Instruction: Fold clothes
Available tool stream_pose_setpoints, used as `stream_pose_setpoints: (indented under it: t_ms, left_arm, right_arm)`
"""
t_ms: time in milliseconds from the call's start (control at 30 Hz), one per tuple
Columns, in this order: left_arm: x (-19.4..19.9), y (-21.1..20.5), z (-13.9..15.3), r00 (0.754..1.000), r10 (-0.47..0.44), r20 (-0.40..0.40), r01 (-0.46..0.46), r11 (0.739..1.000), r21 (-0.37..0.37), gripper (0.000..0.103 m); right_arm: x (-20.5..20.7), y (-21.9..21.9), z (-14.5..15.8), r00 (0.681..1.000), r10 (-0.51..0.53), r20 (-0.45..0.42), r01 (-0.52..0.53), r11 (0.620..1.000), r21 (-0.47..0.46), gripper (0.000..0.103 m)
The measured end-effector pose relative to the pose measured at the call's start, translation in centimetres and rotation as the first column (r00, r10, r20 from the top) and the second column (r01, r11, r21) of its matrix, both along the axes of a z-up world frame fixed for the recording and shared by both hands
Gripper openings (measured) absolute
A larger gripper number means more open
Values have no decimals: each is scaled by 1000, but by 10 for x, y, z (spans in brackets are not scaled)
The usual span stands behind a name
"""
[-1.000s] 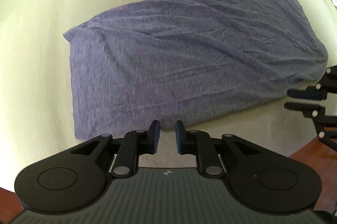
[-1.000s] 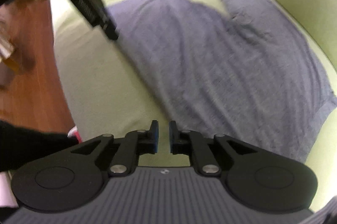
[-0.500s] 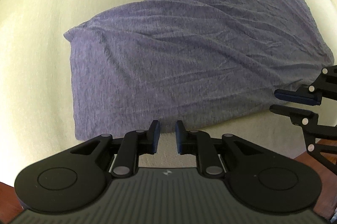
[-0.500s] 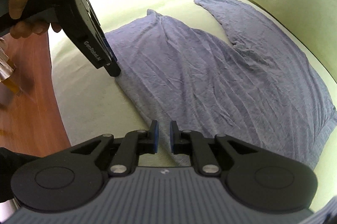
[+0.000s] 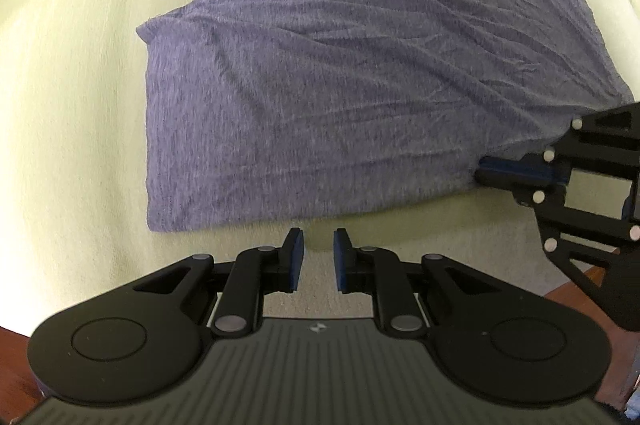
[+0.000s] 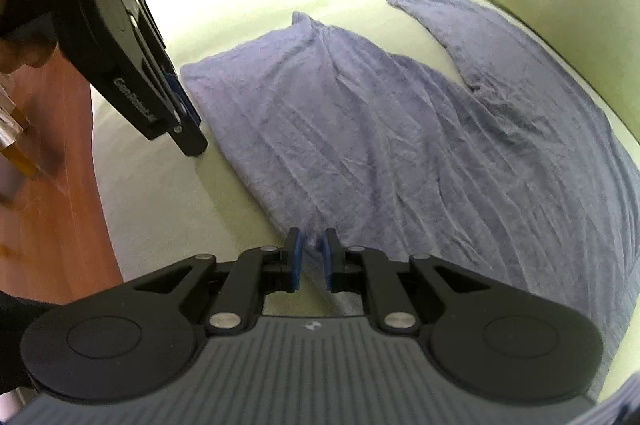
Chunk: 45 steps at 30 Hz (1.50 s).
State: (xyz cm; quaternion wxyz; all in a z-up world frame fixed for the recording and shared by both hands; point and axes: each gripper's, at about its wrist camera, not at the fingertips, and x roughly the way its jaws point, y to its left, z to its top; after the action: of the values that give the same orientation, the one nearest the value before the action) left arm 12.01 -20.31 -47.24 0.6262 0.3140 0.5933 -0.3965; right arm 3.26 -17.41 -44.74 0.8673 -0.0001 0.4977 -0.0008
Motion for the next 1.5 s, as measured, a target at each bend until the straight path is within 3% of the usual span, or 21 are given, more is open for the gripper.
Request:
stream_pose_setpoints:
  t_ms: [233,400,600,733,833,1100,1267,1500]
  left_arm:
    - [3,18,-6,1000,18,-5,-18,1000,6,18]
    - [12,39,-13,1000,27,-2,-27,1000,12,18]
    - [25,63,-18,999,43,1,-43,999,9,18]
    - [33,78,-22,998,55,1,-55,998,4,18]
    - [39,88,-25,998,65,-1,-65,998,-1,18]
    - [53,122,-33,996,86,-7,-86,996,-3,18]
    - [64,146,-39,995,101,-5,-101,995,-1,18]
    - [81,183,-47,992,122,-1,-122,992,-8,18]
  right_arm:
    - [-10,20,-2,999,40,-26,-40,999,6,0]
    - [2,17,17,999,-17,36,16,1000,9,15]
    - [38,32,10,996,59,63,-60,998,14,14]
    - [55,34,-6,999,28,23,-28,1000,-13,14]
    - [56,37,-7,999,32,29,-32,999,-8,0]
    - [49,62,-6,998,56,5,-56,998,7,0]
    - [54,61,12,998,6,58,-6,1000,-3,15]
    - [92,76,-2,996,56,67,-55,998,-13,14]
